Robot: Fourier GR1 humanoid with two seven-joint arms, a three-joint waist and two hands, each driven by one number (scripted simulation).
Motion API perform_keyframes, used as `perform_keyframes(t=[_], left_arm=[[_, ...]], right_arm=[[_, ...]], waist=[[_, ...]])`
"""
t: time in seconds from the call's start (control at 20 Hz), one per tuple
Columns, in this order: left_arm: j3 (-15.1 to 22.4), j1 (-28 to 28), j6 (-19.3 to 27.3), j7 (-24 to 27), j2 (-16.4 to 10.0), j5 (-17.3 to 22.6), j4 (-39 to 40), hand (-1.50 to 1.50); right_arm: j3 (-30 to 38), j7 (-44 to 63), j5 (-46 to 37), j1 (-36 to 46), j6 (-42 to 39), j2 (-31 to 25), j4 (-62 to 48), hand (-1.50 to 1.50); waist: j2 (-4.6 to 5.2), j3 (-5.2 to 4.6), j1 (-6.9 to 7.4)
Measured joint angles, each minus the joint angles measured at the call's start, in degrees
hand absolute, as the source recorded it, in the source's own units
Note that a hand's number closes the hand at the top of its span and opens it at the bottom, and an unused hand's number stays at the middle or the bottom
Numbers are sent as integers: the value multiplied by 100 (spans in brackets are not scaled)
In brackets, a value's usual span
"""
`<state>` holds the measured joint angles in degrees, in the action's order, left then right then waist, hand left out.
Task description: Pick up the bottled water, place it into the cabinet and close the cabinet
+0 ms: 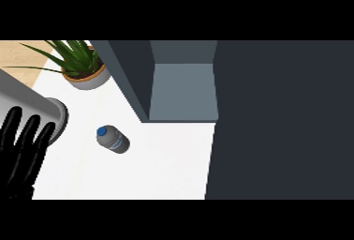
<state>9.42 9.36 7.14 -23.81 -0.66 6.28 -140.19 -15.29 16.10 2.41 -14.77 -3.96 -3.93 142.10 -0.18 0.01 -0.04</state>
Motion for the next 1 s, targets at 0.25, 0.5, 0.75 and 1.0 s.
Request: perform_keyframes(t=[0.25,0.5,0.75,1.0], left_arm=[[167,10,185,-282,0,-187,-84,-150],[287,4,297,-527,-32,-415,-171,-150],[383,107,315,-425,-21,-488,-164,-150],[439,-73,435,-428,-9,-630,-110,-150]], right_arm=[[-243,314,-82,171,223,77,61,-150],[-185,548,-86,349,330,30,93,-150],[-330,541,-106,302,431,26,116,-150],[-440,722,-145,523,619,19,121,-150]], waist=[[2,-2,3],[1,-1,-3],[-2,-2,-9],[1,-2,-18]])
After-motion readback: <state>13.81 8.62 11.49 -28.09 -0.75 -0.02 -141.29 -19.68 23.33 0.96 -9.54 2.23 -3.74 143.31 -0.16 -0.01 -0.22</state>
